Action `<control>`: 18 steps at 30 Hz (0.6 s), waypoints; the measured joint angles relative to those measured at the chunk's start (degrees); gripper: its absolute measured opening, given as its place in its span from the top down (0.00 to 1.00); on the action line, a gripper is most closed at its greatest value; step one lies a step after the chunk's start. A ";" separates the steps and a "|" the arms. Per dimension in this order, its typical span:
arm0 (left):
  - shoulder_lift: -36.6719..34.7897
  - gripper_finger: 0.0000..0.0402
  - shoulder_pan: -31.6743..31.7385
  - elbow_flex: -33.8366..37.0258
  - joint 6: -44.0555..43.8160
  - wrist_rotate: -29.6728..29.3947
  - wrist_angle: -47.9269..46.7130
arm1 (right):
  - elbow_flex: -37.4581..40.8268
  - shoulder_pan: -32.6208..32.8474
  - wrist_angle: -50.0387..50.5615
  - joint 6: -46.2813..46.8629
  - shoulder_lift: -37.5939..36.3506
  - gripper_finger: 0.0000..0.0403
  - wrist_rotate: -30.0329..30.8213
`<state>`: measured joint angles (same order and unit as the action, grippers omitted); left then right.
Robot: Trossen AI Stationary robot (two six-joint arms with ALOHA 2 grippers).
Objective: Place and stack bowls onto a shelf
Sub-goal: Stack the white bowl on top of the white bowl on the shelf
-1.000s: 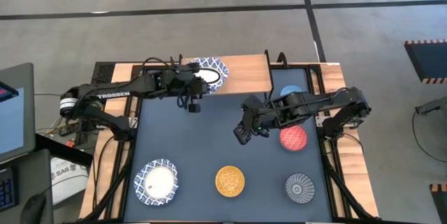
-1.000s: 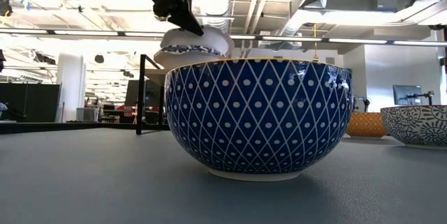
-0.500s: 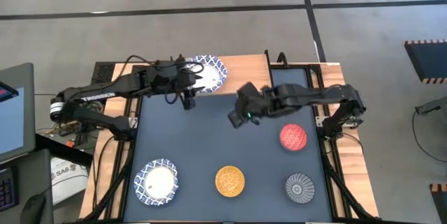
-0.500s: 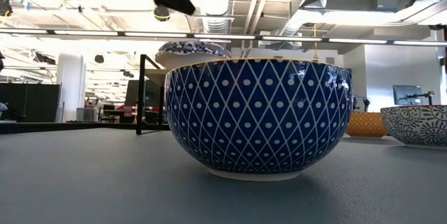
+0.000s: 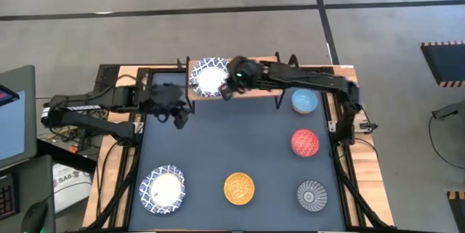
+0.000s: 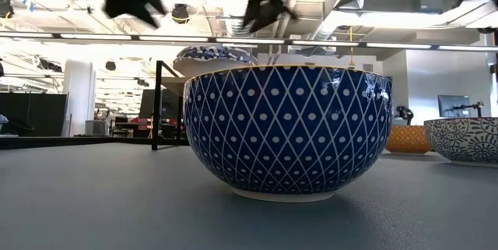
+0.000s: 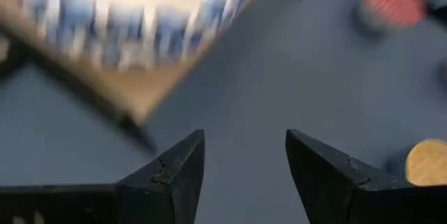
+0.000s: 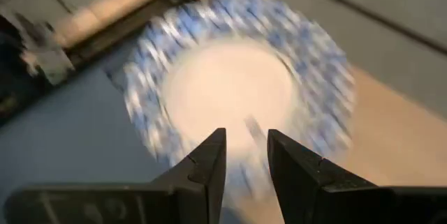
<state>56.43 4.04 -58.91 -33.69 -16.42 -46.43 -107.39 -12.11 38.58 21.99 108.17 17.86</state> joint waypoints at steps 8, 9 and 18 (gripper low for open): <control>-1.87 0.54 -12.10 3.06 -15.84 -2.42 -3.87 | -0.12 -5.15 -16.25 -7.36 7.52 0.70 -8.97; -1.75 0.54 -13.49 3.06 -17.36 -3.51 -4.71 | 0.09 -5.67 -16.66 -7.56 8.43 0.70 -8.92; -0.93 0.54 -22.39 3.04 -31.03 -6.79 -12.22 | 0.06 -7.26 -19.37 -8.78 13.23 0.70 -9.56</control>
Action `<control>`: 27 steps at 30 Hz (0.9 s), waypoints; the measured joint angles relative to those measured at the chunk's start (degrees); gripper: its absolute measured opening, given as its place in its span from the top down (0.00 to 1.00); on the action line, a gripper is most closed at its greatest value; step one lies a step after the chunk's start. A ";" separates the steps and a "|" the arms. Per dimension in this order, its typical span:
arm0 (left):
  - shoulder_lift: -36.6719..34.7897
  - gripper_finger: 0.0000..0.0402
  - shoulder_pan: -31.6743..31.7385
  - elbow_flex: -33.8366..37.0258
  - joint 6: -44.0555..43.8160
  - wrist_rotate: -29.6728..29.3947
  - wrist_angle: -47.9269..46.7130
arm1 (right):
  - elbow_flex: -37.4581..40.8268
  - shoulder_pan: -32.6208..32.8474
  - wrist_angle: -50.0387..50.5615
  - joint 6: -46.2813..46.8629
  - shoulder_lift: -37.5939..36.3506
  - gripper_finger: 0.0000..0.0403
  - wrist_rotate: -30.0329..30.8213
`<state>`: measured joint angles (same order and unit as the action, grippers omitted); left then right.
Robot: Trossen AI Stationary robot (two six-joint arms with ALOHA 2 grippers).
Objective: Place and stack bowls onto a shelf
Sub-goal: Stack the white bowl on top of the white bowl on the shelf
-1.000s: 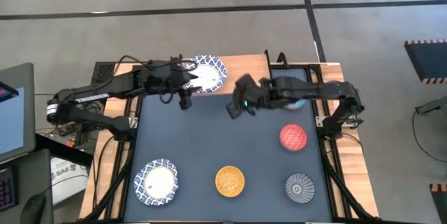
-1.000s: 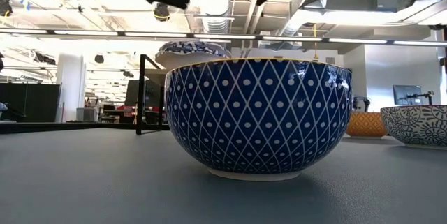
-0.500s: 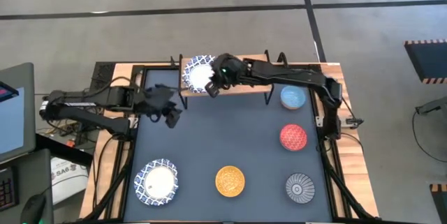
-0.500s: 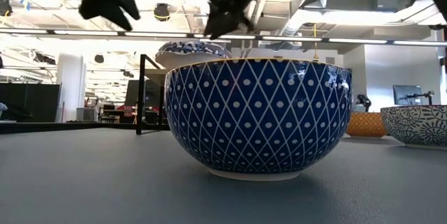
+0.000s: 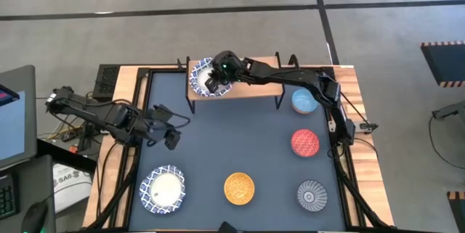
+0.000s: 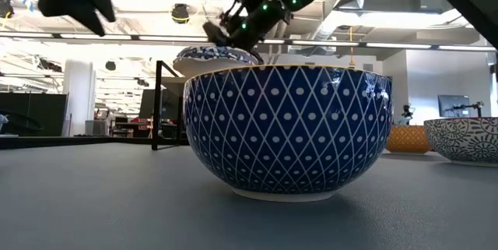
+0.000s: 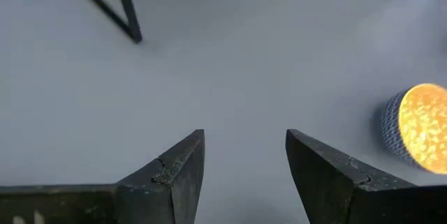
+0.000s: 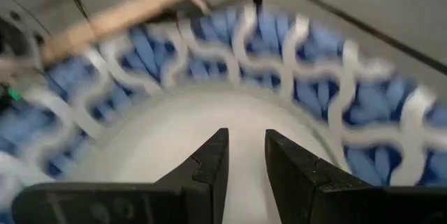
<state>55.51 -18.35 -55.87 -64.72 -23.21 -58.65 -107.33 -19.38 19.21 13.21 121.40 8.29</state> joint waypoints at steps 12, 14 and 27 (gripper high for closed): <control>2.94 0.54 -3.08 -0.01 -6.55 0.58 -3.79 | -0.08 -0.80 -0.20 -2.72 -0.17 0.70 0.05; 3.89 0.54 -3.08 -0.01 -7.01 1.34 -3.81 | -0.08 -0.93 -0.10 -2.70 -0.17 0.70 -0.13; 9.44 0.54 -3.45 -0.01 -7.67 10.78 -3.82 | -0.08 0.08 2.58 -1.17 -0.17 0.70 -1.11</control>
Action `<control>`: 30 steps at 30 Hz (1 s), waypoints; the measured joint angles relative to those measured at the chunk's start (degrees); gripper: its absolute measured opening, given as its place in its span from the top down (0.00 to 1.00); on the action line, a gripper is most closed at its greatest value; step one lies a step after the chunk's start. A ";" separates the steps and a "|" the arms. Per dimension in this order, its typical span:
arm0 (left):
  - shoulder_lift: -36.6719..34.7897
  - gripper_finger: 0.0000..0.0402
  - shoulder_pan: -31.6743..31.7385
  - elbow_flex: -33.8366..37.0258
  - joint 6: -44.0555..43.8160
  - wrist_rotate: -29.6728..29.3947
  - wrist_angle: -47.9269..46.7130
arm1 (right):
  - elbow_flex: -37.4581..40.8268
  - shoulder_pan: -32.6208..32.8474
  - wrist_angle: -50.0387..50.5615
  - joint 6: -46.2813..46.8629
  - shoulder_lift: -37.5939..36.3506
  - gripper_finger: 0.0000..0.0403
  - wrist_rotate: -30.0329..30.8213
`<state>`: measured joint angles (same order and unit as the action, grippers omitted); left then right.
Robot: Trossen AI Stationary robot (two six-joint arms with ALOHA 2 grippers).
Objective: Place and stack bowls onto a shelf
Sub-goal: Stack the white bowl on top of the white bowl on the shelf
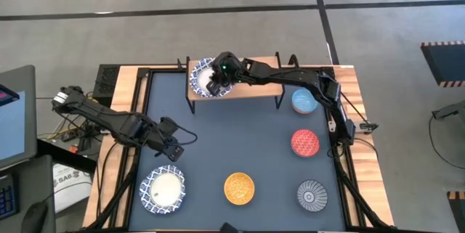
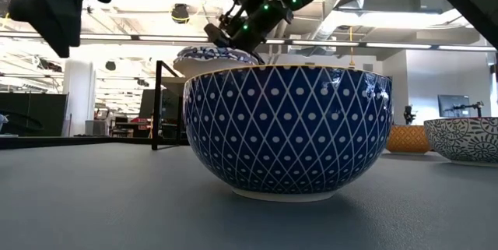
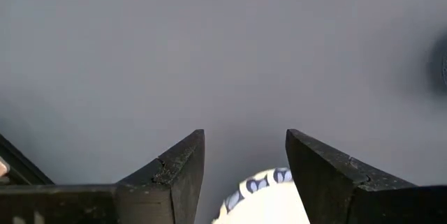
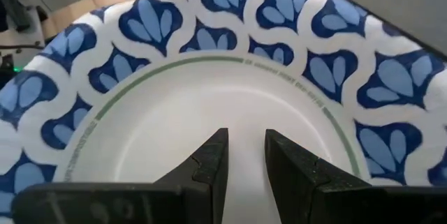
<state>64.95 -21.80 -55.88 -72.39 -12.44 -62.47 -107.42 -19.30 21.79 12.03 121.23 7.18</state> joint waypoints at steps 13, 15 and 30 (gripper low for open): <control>-0.11 0.54 -9.48 3.52 12.51 3.51 0.12 | 0.00 4.29 -0.30 3.08 -14.57 0.70 0.38; -0.22 0.54 -11.70 6.57 14.66 6.71 3.41 | 0.00 5.61 2.09 3.09 -18.19 0.70 0.18; -0.20 0.56 -16.48 21.84 11.89 10.08 17.18 | 0.03 20.78 32.26 6.99 -27.28 0.70 2.52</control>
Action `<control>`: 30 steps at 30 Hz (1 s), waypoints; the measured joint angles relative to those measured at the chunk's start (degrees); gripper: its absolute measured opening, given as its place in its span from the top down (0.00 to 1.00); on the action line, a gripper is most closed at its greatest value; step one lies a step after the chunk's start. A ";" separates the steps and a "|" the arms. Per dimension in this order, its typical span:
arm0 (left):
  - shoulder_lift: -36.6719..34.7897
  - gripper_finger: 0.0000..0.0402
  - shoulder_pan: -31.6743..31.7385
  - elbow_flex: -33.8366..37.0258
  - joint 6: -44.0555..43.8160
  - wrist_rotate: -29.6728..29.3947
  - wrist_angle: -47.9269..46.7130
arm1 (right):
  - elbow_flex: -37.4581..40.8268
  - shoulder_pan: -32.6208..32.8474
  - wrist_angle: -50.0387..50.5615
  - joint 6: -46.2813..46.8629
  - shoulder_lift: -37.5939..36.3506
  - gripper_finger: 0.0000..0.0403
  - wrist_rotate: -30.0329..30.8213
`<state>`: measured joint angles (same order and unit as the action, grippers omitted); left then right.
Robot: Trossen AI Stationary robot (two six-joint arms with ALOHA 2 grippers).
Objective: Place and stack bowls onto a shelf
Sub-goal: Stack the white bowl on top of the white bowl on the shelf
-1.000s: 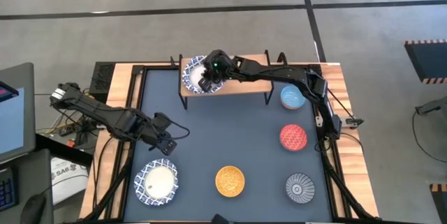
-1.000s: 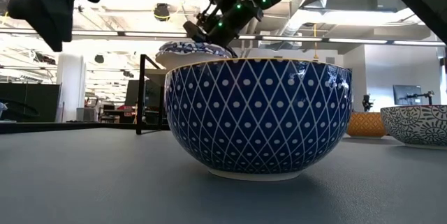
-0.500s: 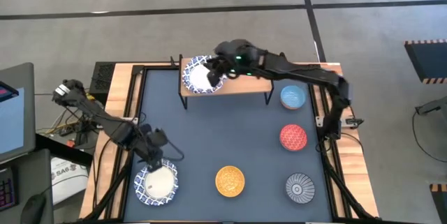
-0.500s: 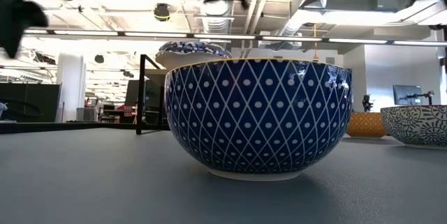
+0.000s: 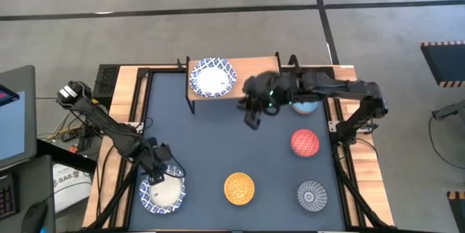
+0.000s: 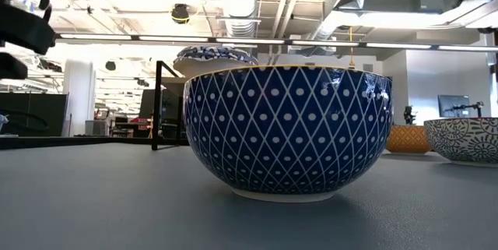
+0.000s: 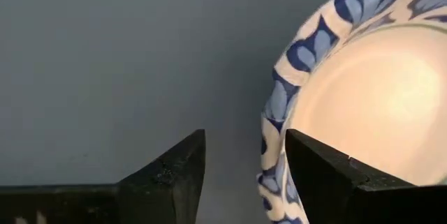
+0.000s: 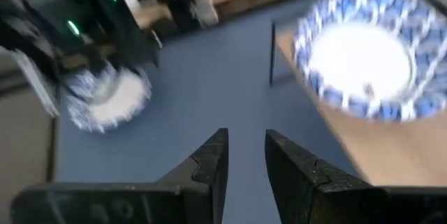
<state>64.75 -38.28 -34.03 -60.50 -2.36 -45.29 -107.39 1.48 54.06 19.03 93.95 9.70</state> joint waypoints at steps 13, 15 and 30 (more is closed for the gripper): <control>0.02 0.97 1.46 2.70 -0.64 -4.62 18.36 | 25.17 10.47 -23.84 23.53 1.12 0.69 -1.20; 0.02 0.98 2.66 2.70 1.17 -5.37 20.12 | 29.12 9.82 -30.21 26.92 1.12 0.66 -4.27; 0.02 1.00 16.07 -11.90 22.75 -16.59 19.33 | 40.39 9.64 -59.31 33.65 7.05 0.40 -11.31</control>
<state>64.77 -22.21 -45.93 -37.75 -18.95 -25.96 -67.00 11.13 -5.25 52.68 101.00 -1.61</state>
